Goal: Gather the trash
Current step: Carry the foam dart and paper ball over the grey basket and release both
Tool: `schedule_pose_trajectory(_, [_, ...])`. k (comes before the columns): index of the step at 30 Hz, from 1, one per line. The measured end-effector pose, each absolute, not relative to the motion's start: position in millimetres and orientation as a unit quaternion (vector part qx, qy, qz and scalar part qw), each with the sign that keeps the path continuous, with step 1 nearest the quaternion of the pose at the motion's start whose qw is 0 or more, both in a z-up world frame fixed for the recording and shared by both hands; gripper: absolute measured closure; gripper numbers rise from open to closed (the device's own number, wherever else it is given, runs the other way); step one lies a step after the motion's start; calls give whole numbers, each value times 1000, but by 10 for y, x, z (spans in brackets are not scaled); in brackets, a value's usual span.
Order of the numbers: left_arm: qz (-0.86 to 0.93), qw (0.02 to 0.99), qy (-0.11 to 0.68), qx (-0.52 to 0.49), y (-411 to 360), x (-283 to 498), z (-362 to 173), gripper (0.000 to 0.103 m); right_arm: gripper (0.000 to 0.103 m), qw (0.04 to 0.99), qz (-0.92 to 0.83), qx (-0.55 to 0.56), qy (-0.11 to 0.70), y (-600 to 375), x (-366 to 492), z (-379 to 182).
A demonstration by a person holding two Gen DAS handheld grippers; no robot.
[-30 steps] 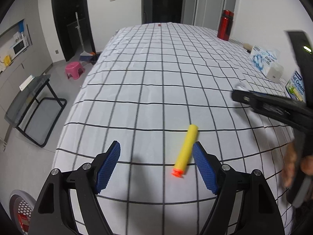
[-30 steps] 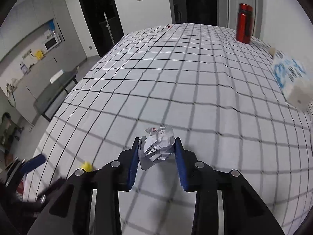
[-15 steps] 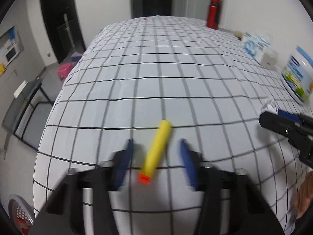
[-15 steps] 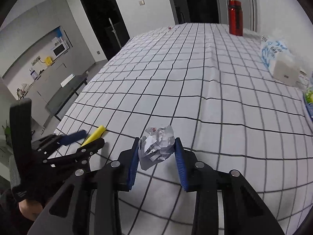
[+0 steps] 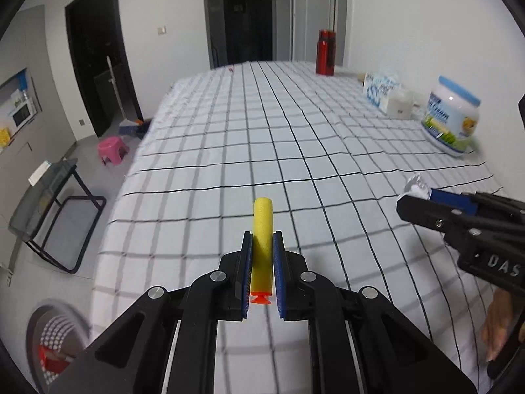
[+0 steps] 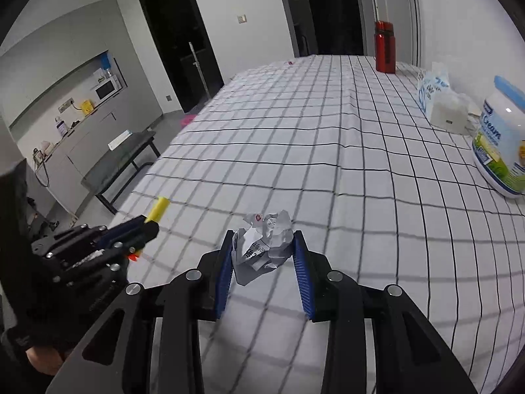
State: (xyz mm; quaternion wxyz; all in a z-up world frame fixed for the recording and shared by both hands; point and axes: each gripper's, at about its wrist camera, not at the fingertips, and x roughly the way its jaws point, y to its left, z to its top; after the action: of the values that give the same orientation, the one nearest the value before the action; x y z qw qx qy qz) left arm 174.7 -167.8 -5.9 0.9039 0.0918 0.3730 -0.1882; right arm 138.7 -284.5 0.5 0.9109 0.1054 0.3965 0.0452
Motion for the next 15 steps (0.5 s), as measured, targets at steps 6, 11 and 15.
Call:
schedule_pose_trajectory(6, [-162,914,364,80,-1164,1287,138,91,69,917,50,104,383,-2350,921,196])
schedule_pose_trajectory(11, [-133,924,351,66,-685,967,229,91,69,919,66,110,373,-1882,624,239])
schedule_pose_trajectory(15, [-107,930,347,54,-286,796,244,91,69,920,72,100,371,-1499,532,209])
